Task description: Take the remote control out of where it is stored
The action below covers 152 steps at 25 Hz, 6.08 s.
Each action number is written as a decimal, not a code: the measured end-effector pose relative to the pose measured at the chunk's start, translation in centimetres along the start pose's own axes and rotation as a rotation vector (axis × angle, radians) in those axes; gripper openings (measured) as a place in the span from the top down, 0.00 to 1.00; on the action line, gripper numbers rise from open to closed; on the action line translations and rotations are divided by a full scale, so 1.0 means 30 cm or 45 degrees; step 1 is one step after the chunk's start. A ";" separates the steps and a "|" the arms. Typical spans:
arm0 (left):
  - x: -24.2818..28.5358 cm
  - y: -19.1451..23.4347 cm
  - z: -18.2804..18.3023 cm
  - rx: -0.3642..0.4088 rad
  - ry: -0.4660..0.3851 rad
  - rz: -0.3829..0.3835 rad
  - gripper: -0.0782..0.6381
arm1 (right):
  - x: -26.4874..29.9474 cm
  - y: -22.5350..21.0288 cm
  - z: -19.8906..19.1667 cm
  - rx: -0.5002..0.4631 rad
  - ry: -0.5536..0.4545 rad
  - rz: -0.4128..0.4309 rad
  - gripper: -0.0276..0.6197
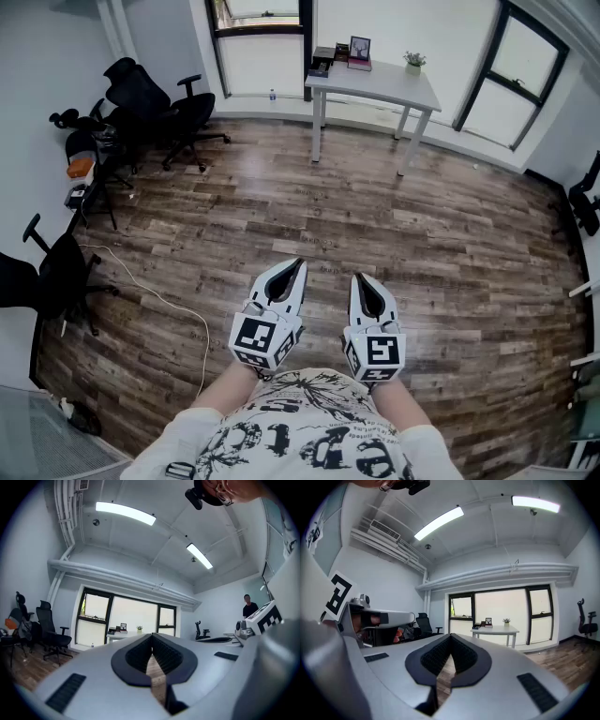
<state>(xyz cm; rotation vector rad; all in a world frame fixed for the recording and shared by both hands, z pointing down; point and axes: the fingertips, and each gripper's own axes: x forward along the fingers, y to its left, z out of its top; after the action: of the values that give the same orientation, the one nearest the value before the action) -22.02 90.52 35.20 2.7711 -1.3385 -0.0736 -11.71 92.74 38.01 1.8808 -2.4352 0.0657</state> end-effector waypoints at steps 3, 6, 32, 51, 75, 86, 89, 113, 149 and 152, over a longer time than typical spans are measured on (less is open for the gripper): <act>-0.004 0.010 0.001 0.000 -0.002 0.003 0.88 | 0.005 0.007 -0.005 0.013 0.004 0.003 0.95; -0.012 0.024 -0.001 -0.001 -0.001 -0.001 0.88 | 0.014 0.020 -0.007 0.018 0.007 -0.002 0.95; 0.130 0.267 -0.118 -0.096 0.072 0.087 0.88 | 0.307 0.002 -0.104 0.063 0.082 0.045 0.95; 0.980 0.423 -0.059 -0.098 0.075 0.190 0.88 | 0.963 -0.619 -0.013 0.082 0.066 0.166 0.95; 1.867 1.349 0.003 -0.112 0.076 0.042 0.88 | 2.178 -0.785 0.073 0.086 0.105 -0.020 0.95; 2.186 1.592 -0.034 -0.174 0.096 0.061 0.88 | 2.570 -0.884 0.055 0.076 0.146 0.003 0.95; 2.310 1.629 -0.048 -0.161 0.104 0.091 0.88 | 2.691 -0.967 0.042 0.082 0.151 0.027 0.96; 3.443 1.919 -0.037 -0.217 0.123 0.283 0.88 | 3.627 -1.737 0.150 0.084 0.132 0.183 0.95; 4.332 2.519 -0.720 -0.333 1.000 0.058 0.60 | 4.632 -1.975 -0.158 0.213 0.536 0.113 0.95; 4.362 2.526 -0.791 -0.294 1.103 0.085 0.55 | 4.643 -1.995 -0.211 0.234 0.580 0.141 0.95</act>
<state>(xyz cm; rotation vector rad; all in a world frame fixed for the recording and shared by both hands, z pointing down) 1.78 -58.15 62.71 2.1188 -1.0681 0.8119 11.29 -56.31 54.68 1.5675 -2.2666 0.6656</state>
